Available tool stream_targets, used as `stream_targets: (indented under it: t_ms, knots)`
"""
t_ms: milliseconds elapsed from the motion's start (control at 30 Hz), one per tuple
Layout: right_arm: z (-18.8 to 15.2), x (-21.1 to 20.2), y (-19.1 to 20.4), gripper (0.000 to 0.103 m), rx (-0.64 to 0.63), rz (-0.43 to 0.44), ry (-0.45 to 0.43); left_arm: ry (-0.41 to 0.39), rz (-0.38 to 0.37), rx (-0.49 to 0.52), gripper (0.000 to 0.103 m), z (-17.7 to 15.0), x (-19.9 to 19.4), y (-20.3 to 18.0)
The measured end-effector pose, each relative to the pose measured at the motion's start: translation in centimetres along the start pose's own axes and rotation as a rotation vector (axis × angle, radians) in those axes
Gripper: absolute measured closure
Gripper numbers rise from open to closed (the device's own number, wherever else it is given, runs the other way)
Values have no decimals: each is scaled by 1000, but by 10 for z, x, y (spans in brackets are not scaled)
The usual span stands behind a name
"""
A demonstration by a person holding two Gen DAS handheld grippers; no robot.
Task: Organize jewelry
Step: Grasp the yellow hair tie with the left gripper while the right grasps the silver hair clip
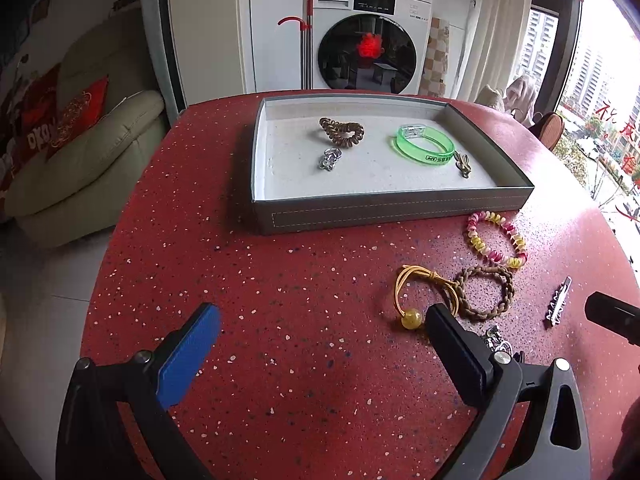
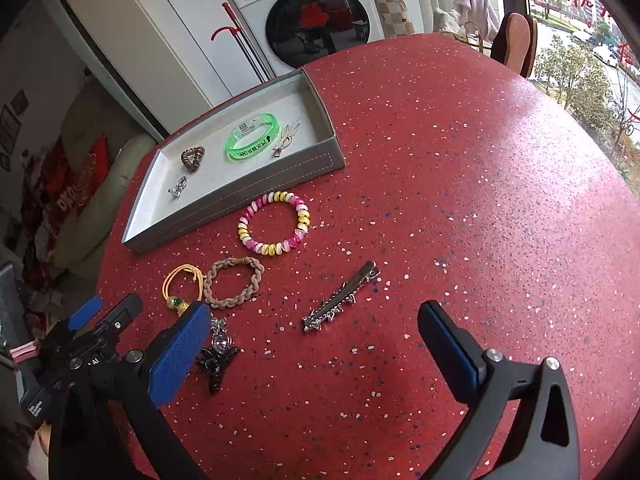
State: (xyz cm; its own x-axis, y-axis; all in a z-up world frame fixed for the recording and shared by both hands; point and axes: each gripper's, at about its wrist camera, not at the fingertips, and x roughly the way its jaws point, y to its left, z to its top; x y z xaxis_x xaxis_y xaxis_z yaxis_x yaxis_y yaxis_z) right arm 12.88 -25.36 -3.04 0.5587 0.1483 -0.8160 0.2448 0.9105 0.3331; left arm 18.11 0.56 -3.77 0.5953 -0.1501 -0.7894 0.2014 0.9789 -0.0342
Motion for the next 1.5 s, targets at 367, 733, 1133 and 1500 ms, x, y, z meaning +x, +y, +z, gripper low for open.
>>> stream_targets:
  t_ms: [367, 733, 1133, 1500]
  knots:
    - [-6, 14, -4, 0, 21, -146, 2, 32, -7, -7, 0, 5, 17, -6]
    - [8, 36, 8, 11, 23, -246, -25, 40, -12, 29, 0, 11, 29, -15]
    - [3, 41, 26, 41, -119, -322, -57, 40, -1, 135, 23, 7, 32, -38]
    - [4, 38, 22, 71, -128, -307, -53, 47, -22, 186, 52, 7, 28, -47]
